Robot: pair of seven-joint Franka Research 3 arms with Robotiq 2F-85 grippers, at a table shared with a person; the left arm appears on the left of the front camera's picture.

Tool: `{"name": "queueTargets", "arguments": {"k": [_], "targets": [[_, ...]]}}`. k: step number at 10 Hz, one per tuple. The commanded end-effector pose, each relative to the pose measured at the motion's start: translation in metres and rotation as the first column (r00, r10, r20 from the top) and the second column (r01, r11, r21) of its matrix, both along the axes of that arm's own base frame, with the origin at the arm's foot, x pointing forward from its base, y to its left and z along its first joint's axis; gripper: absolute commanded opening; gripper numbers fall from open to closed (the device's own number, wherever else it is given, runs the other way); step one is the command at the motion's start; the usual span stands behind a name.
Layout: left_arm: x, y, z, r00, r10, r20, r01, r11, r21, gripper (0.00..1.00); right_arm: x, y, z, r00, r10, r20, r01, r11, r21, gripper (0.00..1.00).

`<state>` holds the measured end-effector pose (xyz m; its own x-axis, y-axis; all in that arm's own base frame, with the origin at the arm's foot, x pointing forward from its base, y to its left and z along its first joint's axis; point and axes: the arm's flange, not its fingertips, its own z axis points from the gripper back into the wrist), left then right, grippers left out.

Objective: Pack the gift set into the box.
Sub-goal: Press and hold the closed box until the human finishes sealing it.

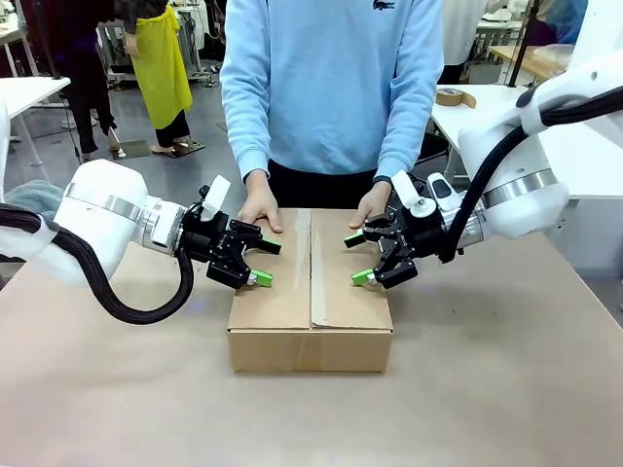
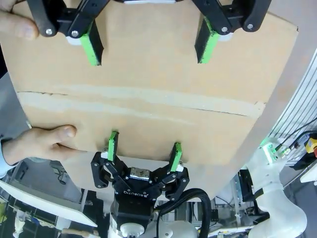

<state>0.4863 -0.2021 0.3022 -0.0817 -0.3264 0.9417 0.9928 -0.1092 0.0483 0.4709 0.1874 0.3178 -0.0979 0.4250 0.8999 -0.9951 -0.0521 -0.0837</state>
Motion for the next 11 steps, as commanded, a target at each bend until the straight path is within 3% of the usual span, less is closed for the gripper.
{"name": "queueTargets", "arguments": {"k": [1,11], "targets": [[-0.0024,-0.0006,-0.0006,1.000,-0.007,0.007,0.007,1.000,0.002,1.00,-0.0017,-0.0018,-0.0024,1.000,0.006,0.024,-0.005,1.000,-0.006,1.00],[-0.0024,-0.0006,-0.0006,1.000,-0.007,0.007,0.007,1.000,0.002,1.00,-0.0017,-0.0018,-0.0024,1.000,0.006,0.024,-0.005,1.000,-0.006,1.00]]}}
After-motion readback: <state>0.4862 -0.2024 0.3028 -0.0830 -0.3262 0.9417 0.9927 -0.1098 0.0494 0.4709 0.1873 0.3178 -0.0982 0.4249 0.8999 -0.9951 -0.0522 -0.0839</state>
